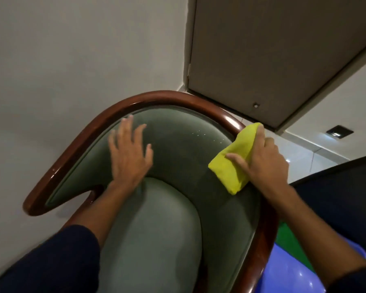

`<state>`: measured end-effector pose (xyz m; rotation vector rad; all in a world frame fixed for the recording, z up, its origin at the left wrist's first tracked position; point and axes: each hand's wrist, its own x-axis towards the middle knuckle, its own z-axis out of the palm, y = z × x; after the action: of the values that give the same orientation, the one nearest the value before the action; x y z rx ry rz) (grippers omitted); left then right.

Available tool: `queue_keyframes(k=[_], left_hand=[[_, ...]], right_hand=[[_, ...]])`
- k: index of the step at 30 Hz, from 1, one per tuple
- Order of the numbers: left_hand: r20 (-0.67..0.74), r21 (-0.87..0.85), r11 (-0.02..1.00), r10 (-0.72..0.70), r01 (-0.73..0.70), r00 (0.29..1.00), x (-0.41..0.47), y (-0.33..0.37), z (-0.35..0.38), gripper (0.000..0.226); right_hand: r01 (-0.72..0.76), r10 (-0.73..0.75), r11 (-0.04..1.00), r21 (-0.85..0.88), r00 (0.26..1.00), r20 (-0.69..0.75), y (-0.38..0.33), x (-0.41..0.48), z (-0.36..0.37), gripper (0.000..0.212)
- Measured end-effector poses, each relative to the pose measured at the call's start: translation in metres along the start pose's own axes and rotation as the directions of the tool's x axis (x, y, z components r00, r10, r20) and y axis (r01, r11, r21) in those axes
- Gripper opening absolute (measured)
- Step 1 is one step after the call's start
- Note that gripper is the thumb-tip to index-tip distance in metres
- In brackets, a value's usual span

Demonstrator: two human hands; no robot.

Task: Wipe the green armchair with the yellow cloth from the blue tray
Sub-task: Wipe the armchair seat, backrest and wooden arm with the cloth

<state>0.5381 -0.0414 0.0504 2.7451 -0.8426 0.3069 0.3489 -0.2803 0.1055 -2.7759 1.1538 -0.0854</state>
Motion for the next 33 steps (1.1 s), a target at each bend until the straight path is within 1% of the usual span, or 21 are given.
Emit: queue_keyframes(k=[1,3,5,7,8,10,13,16,18,20,21,22,23,24,25,26,27,28,30,33], left_hand=[[0.013,0.043,0.998,-0.046,0.046,0.999,0.002,-0.024,0.001,0.068],[0.029,0.075,0.986,-0.154,0.152,0.988,0.000,-0.062,0.004,0.079],[0.060,0.092,0.968,-0.239,0.233,0.969,-0.005,-0.087,0.008,0.086],[0.119,0.102,0.963,-0.262,0.250,0.958,-0.009,-0.099,0.011,0.096],[0.141,0.112,0.963,-0.260,0.245,0.955,-0.010,-0.104,0.012,0.101],[0.186,0.119,0.965,-0.251,0.232,0.950,-0.009,-0.108,0.012,0.110],[0.230,0.096,0.967,-0.250,0.234,0.941,-0.009,-0.110,0.009,0.117],[0.232,0.033,0.971,-0.238,0.237,0.943,-0.011,-0.112,0.004,0.119],[0.219,-0.082,0.963,-0.234,0.257,0.947,-0.011,-0.115,0.000,0.119],[0.209,-0.266,0.915,-0.254,0.305,0.944,-0.011,-0.115,-0.006,0.116],[0.205,-0.366,0.869,-0.274,0.333,0.940,-0.010,-0.114,-0.009,0.114],[0.198,-0.442,0.823,-0.300,0.358,0.933,-0.010,-0.114,-0.011,0.112],[0.192,-0.480,0.794,-0.320,0.373,0.928,-0.010,-0.113,-0.013,0.112],[0.190,-0.482,0.790,-0.328,0.379,0.925,-0.009,-0.114,-0.012,0.113],[0.192,-0.455,0.807,-0.325,0.378,0.926,-0.010,-0.115,-0.012,0.115],[0.199,-0.403,0.839,-0.310,0.366,0.930,-0.010,-0.116,-0.010,0.115],[0.208,-0.341,0.875,-0.287,0.344,0.935,-0.011,-0.118,-0.009,0.115],[0.215,-0.284,0.905,-0.262,0.317,0.941,-0.012,-0.119,-0.007,0.114],[0.214,-0.202,0.941,-0.229,0.272,0.950,-0.015,-0.121,-0.002,0.110],[0.227,-0.092,0.961,-0.236,0.262,0.945,-0.014,-0.125,0.004,0.109]], right_hand=[[0.041,-0.041,0.999,0.000,0.999,0.013,-0.003,0.015,-0.001,0.105],[0.150,-0.150,0.988,-0.026,0.989,0.017,-0.015,0.044,-0.001,0.101],[0.267,-0.270,0.960,-0.088,0.963,-0.023,-0.040,0.072,0.004,0.094],[0.373,-0.392,0.912,-0.173,0.916,-0.089,-0.072,0.094,0.013,0.083],[0.433,-0.464,0.875,-0.218,0.878,-0.118,-0.092,0.102,0.021,0.076],[0.558,-0.612,0.781,-0.281,0.773,-0.168,-0.135,0.114,0.040,0.064],[0.711,-0.764,0.643,-0.283,0.623,-0.168,-0.207,0.110,0.074,0.065],[0.844,-0.880,0.474,-0.252,0.444,-0.169,-0.266,0.086,0.111,0.062],[0.905,-0.931,0.358,-0.229,0.328,-0.159,-0.278,0.069,0.133,0.056],[0.942,-0.980,0.196,-0.273,0.176,-0.096,-0.271,0.054,0.153,0.055],[0.949,-0.994,0.111,-0.296,0.105,-0.038,-0.265,0.047,0.161,0.059],[0.952,-0.998,0.046,-0.301,0.058,0.030,-0.261,0.041,0.168,0.067],[0.956,-0.997,0.023,-0.292,0.044,0.066,-0.259,0.035,0.171,0.070],[0.958,-0.998,0.026,-0.285,0.043,0.056,-0.260,0.032,0.171,0.069],[0.957,-0.999,0.030,-0.290,0.036,0.015,-0.261,0.032,0.169,0.065],[0.952,-0.998,0.053,-0.302,0.043,-0.039,-0.261,0.037,0.167,0.063],[0.943,-0.994,0.101,-0.318,0.081,-0.075,-0.257,0.044,0.161,0.063],[0.930,-0.986,0.163,-0.329,0.142,-0.086,-0.248,0.054,0.153,0.065],[0.897,-0.961,0.276,-0.345,0.268,-0.071,-0.220,0.074,0.133,0.071],[0.830,-0.903,0.405,-0.382,0.429,-0.024,-0.171,0.089,0.100,0.067]])
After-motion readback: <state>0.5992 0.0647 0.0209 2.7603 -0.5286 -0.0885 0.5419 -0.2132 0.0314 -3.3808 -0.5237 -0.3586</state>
